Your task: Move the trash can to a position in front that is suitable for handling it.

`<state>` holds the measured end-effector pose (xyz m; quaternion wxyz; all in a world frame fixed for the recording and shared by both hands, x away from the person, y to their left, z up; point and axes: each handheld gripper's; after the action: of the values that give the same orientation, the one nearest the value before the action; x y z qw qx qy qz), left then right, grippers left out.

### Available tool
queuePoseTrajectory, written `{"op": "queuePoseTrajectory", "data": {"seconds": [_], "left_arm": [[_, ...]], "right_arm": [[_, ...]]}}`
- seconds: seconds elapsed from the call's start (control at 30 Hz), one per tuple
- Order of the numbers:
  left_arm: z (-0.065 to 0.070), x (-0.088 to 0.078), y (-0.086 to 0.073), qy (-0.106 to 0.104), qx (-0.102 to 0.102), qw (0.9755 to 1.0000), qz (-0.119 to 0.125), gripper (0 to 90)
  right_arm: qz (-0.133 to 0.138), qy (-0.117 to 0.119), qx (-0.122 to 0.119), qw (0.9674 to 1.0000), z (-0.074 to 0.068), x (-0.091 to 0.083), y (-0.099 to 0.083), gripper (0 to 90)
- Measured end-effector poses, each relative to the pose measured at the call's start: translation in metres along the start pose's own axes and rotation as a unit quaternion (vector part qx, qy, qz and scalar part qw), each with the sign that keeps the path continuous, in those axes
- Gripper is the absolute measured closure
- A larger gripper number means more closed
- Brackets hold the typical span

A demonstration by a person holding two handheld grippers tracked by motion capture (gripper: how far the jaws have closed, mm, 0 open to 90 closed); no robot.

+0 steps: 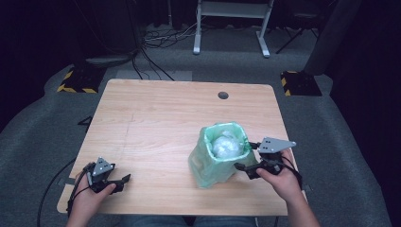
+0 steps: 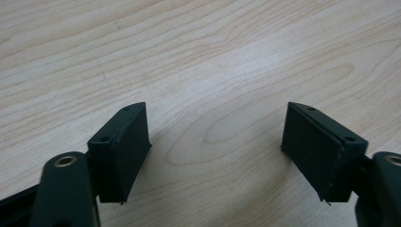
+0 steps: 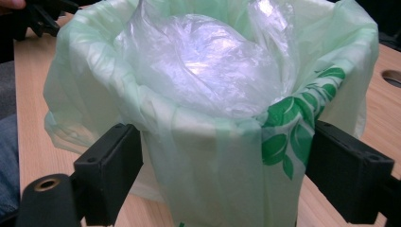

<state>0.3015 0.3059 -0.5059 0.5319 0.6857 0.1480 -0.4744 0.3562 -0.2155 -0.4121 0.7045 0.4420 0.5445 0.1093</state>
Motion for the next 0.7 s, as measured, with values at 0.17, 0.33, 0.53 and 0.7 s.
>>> {"op": "queuePoseTrajectory", "data": {"seconds": [0.17,0.33,0.53,0.7], "left_arm": [[0.006,-0.002,0.005,-0.014,0.004,0.9997,0.019,24.6],[0.017,-0.009,0.013,-0.025,0.019,0.999,0.032,24.4],[0.028,-0.014,0.018,-0.03,0.04,0.9981,0.035,24.0],[0.038,-0.016,0.023,-0.036,0.056,0.9971,0.038,24.0]], "right_arm": [[-0.002,0.015,-0.014,0.9998,-0.015,0.02,0.016,16.3],[-0.006,0.012,-0.013,0.9998,-0.03,0.031,0.025,18.0],[-0.027,0.024,-0.009,0.9993,-0.052,0.041,0.025,19.6],[-0.035,0.015,-0.02,0.9991,-0.06,0.047,0.025,21.4]]}}
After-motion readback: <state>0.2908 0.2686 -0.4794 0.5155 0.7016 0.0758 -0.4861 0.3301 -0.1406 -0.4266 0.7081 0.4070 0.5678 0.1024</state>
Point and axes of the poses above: each handheld gripper's, and its own axes: x roughly forward along the jaws, y roughly out of its top, z roughly to its right, and after that the axes turned 11 degrees about -z, right-handed
